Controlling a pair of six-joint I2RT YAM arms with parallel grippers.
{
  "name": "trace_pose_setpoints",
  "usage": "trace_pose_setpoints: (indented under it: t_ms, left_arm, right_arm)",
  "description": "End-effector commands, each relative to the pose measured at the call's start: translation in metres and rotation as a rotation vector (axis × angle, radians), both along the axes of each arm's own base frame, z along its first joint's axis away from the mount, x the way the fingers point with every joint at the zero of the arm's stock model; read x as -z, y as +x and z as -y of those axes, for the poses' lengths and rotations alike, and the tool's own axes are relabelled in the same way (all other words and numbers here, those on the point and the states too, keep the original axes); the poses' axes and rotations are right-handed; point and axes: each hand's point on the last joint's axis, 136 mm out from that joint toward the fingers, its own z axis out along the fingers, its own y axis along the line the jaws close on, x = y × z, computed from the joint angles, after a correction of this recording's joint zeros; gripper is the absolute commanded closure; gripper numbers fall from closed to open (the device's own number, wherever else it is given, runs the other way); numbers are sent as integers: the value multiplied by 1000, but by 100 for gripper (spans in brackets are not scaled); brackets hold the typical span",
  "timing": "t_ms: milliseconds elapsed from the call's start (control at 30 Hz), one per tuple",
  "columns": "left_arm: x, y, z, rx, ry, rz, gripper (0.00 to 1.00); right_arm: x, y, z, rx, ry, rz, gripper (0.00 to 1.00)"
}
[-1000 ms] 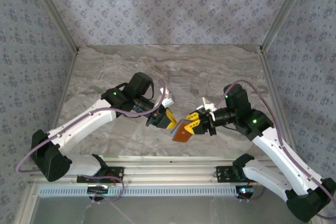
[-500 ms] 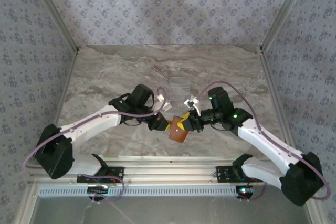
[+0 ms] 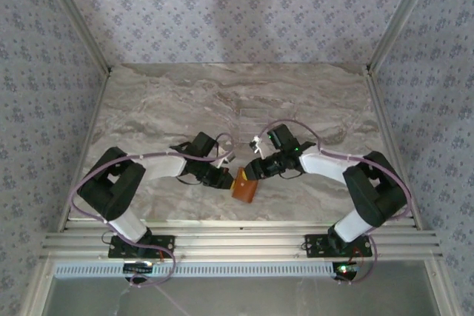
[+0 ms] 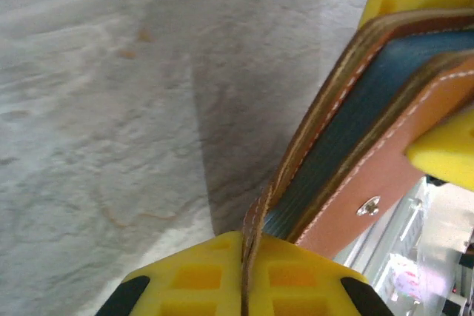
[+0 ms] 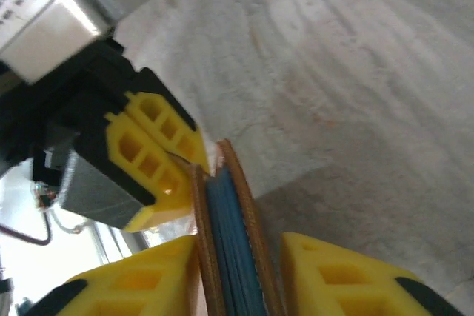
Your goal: Take the credit cards out of the card holder
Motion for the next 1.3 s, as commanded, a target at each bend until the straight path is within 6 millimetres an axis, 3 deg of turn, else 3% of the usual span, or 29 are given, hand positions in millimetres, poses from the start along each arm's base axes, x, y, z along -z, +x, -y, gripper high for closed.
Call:
trace_pose_setpoints:
  t_ms: [0, 133, 267, 367, 500, 633, 1000, 1267]
  left_arm:
    - [1, 5, -2, -43, -5, -21, 94]
    - [3, 6, -6, -64, 3, -35, 95]
    - [-1, 8, -7, -82, -8, -37, 95]
    - [-8, 8, -5, -85, -32, -28, 95]
    - [-10, 8, -6, -79, -23, -26, 95]
    - [-11, 9, -6, -76, -21, -20, 95]
    - [-20, 9, -7, -70, -35, 9, 95]
    - [-17, 9, -10, -71, -16, 9, 95]
  right_arm:
    - [4, 21, 15, 137, -114, 9, 55]
    - [0, 25, 34, 239, -195, 30, 42]
    - [-9, 23, 47, 331, -267, 30, 38]
    - [-15, 19, 41, 359, -240, -12, 37]
    - [-20, 8, 17, 298, -164, -76, 28]
    - [-16, 4, 3, 237, -216, -58, 22]
    - [16, 9, -1, 186, -355, -73, 14]
    - [19, 8, 4, 189, -375, -73, 15]
